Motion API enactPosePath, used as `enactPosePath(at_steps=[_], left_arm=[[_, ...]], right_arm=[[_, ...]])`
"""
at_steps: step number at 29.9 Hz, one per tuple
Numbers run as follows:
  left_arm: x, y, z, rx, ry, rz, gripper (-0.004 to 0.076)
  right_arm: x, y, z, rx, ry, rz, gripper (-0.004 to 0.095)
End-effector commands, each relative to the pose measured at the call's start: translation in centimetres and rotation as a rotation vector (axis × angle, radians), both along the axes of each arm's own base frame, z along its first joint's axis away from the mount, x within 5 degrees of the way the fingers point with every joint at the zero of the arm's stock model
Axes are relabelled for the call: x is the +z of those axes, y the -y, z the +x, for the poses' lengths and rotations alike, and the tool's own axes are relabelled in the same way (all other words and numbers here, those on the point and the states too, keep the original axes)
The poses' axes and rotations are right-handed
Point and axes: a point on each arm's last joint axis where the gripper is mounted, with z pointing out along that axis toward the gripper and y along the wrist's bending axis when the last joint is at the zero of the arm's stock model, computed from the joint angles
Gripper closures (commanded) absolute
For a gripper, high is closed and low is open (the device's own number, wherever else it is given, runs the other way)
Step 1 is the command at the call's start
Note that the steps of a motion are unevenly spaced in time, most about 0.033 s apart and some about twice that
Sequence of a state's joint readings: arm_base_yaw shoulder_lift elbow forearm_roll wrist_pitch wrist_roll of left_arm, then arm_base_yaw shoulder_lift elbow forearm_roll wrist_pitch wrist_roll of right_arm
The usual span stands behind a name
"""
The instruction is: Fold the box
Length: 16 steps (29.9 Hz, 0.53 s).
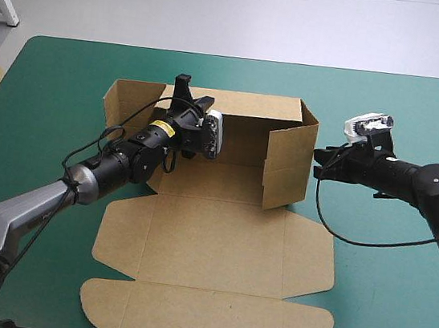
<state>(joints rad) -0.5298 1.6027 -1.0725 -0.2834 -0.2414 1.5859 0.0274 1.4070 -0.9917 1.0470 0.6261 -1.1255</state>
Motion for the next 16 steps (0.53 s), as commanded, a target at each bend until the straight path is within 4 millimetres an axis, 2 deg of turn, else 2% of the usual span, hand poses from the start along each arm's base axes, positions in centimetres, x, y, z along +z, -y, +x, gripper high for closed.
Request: enactPosePath(at_steps=[1, 6, 9, 12, 16], left_arm=[[3.0, -0.8, -0.3, 0.068, 0.173, -0.125, 0.0734], [2.8, -0.7, -0.3, 0.064, 0.162, -0.122, 0.0734], [2.8, -0.5, -0.5, 0.054, 0.163, -0.120, 0.0734], [2.8, -0.1, -0.7, 0.044, 0.163, -0.121, 0.0734], [2.8, -0.1, -0.7, 0.042, 0.165, -0.116, 0.0734]], right_arm=[[1.5, 0.0, -0.6, -0.011, 0.078, 0.032, 0.0622], [1.1, -0.4, -0.9, 0.064, 0.125, 0.013, 0.0572], [1.1, -0.4, -0.5, 0.056, 0.156, 0.023, 0.0514], [0.9, -0.4, -0.3, 0.041, 0.142, 0.045, 0.0507], [2.5, 0.3, -0.7, -0.013, 0.135, 0.034, 0.0507]])
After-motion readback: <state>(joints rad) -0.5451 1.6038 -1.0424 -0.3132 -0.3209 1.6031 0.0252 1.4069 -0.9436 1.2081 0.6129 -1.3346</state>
